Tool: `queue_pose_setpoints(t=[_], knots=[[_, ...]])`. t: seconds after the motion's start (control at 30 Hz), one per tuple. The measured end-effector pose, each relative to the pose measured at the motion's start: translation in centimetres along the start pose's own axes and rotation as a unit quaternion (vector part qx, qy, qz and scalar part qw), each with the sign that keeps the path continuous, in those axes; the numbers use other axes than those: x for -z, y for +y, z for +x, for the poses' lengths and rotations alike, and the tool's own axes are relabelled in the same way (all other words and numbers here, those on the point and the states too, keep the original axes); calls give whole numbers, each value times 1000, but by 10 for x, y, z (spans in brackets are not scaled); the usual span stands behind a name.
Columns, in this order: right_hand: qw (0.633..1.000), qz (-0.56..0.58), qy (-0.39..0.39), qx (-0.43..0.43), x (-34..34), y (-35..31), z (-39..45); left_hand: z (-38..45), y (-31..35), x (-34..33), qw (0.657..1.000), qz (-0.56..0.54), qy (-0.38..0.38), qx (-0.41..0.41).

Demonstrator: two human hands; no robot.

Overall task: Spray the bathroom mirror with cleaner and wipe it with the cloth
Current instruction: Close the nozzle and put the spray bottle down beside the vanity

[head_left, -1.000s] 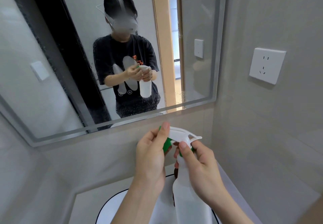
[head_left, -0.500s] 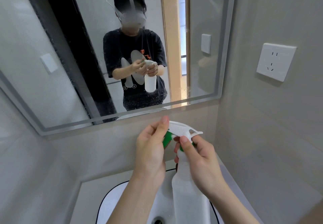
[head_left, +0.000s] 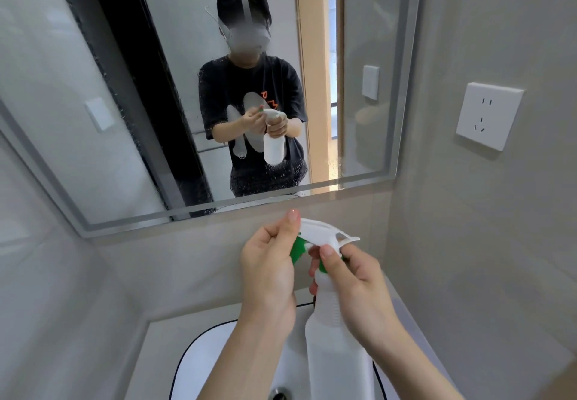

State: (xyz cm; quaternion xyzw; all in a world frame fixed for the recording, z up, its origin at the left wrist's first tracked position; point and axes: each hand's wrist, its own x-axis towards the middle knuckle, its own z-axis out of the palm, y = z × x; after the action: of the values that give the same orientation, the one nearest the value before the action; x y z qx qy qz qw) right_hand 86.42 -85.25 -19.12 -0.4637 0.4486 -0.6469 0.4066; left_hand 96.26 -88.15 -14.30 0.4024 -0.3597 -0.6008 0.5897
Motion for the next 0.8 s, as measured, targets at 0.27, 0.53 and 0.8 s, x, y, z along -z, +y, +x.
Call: queue_pose_setpoints(t=[0.27, 0.53, 0.8], knots=[[999, 25, -16, 18, -2, -1, 5, -8, 8, 3, 999, -35, -35, 5], [1000, -5, 5, 15, -16, 6, -12, -9, 1, 19, 1000, 4, 3, -19], [997, -33, 76, 2, -46, 13, -53, -17, -7, 63, 999, 22, -36, -2]])
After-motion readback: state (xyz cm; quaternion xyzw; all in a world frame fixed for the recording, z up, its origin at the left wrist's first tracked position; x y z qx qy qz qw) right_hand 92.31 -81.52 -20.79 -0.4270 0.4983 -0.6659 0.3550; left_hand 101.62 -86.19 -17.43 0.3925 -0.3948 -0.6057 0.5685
